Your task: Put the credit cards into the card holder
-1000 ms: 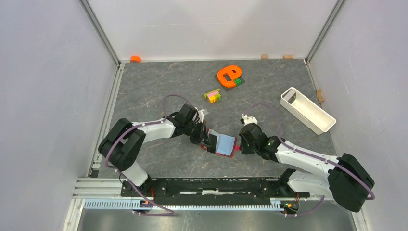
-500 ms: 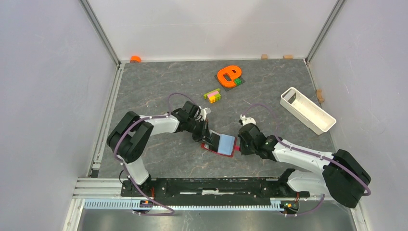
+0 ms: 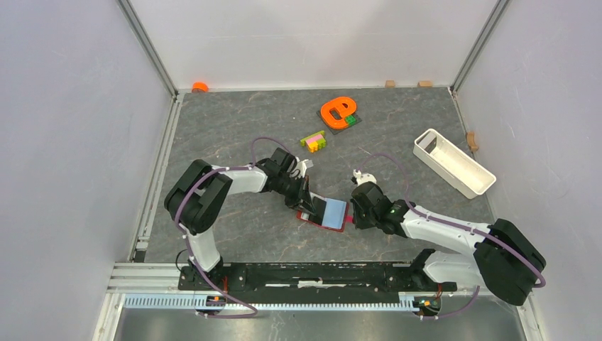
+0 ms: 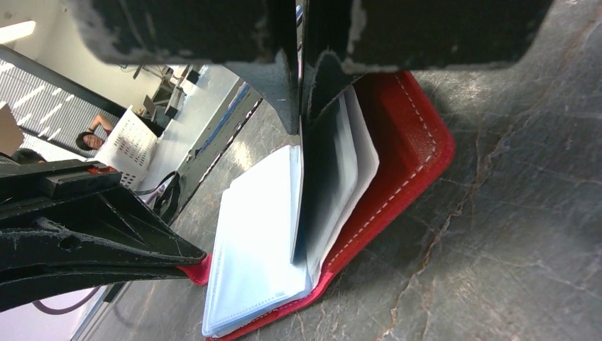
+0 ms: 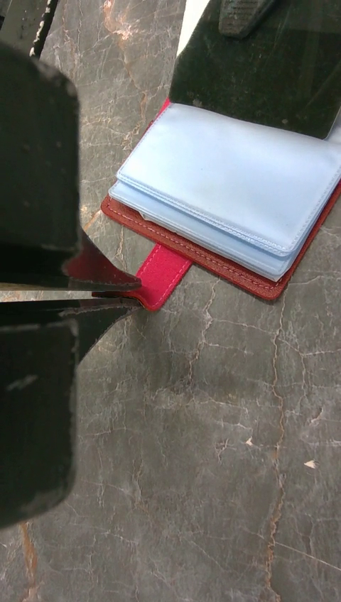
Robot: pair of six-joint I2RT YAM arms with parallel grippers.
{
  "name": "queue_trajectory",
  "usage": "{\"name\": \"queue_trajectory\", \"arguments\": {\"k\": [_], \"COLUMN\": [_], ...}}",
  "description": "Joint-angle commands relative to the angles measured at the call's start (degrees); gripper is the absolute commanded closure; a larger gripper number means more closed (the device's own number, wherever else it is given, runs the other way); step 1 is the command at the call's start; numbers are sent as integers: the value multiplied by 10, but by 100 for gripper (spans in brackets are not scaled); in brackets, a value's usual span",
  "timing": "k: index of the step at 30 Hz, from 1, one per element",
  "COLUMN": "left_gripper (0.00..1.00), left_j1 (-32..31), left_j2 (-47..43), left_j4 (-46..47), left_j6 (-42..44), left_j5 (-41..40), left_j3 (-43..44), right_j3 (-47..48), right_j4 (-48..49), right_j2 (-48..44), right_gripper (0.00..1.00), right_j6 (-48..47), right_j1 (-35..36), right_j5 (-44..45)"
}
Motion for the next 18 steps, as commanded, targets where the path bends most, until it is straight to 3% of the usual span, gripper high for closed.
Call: {"name": "queue_trajectory", "arguments": {"k": [1,18], "left_gripper": [98,98], "left_j1": [0,12], "left_j2": [14,26], "left_j4": [5,26], "left_j6": [28,15], "left_j5": [1,-16], "left_j3": [14,9], "right_j3": [4,-1], "right_j4": [27,25], "right_j2": [7,5], "right_gripper": [100,100], "right_j6": [0,4], "right_j1": [3,3], "right_j5": [-20,-21]}}
